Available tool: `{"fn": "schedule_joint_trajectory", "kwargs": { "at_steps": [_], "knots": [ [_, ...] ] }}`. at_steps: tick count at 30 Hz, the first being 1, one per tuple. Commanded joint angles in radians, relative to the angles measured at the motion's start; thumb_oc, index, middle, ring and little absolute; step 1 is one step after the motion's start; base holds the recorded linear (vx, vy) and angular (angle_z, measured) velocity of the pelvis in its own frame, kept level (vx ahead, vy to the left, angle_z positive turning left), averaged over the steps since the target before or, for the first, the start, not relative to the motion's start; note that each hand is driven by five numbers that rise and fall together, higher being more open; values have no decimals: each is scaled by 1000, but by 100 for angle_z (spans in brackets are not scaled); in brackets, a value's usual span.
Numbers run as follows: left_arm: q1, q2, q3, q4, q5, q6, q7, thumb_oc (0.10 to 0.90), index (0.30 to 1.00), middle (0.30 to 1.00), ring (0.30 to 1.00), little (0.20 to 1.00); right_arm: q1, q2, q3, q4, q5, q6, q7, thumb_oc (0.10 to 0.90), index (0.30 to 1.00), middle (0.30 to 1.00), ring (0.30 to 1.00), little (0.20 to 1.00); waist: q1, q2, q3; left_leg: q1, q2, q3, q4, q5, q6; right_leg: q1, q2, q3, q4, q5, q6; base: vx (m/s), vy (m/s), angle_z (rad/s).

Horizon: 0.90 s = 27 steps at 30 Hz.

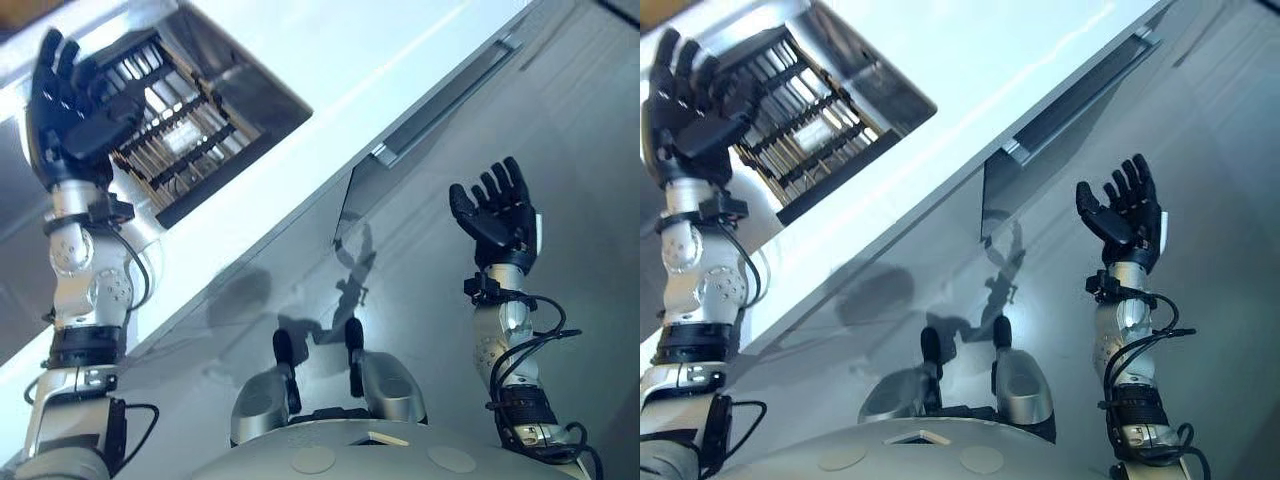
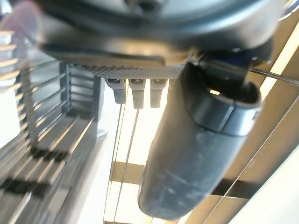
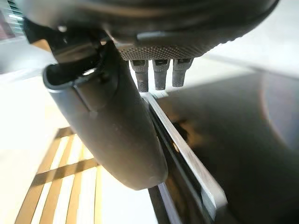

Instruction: Pick up plates and place into dishwasher.

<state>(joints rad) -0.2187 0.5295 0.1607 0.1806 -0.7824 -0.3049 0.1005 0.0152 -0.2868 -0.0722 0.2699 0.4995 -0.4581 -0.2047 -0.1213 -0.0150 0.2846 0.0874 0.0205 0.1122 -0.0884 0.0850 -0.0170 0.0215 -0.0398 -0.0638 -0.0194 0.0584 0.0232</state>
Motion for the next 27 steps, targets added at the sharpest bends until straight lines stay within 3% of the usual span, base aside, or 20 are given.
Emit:
{"fn": "schedule_joint_trajectory", "kwargs": {
  "at_steps": [1,4,7,12,16,19,27],
  "knots": [
    [-6,-17,16,-29,34,-83,-27,800,900,900,900,900,-11,-38,-47,3,-101,-128,-87,800,900,900,900,900,-12,43,-112,-3,-57,38,26,-94,37,-13,51,18,92,-96,41,-23,-14,-7],
    [1,-34,8,-4,31,-97,-38,800,900,900,900,900,-5,-38,-49,88,-123,-105,-112,800,900,900,900,900,-14,43,-130,10,-56,42,19,-98,35,3,53,19,76,-92,44,-23,-19,-8],
    [7,-44,3,40,11,-104,-59,800,900,900,900,900,12,-38,-31,253,-112,30,-105,800,900,900,900,900,-17,40,-156,27,-52,47,13,-105,32,21,56,20,62,-92,43,-8,-34,-16],
    [-4,-53,-6,60,-21,-82,-86,800,900,900,900,900,30,-38,2,474,-81,181,7,800,900,900,900,900,-12,34,-180,41,-47,46,12,-112,30,41,57,16,49,-92,40,5,-39,-6],
    [-30,-58,-20,73,-41,-88,-104,800,900,900,900,900,33,-34,19,669,-69,255,106,800,900,900,900,900,-5,31,-198,47,-43,43,9,-115,28,53,60,13,32,-87,40,10,-28,-1],
    [-52,-57,-32,67,-36,-95,-99,800,900,900,900,900,32,-28,59,803,-154,300,139,800,900,900,900,900,2,31,-210,50,-41,41,8,-117,26,59,61,6,21,-83,41,0,0,0],
    [-87,-35,-62,7,-38,-80,-51,800,900,900,900,900,37,-10,174,905,-221,368,188,800,900,900,900,900,9,35,-221,53,-37,32,8,-116,25,64,64,0,17,-83,38,0,-3,2]
  ]
}}
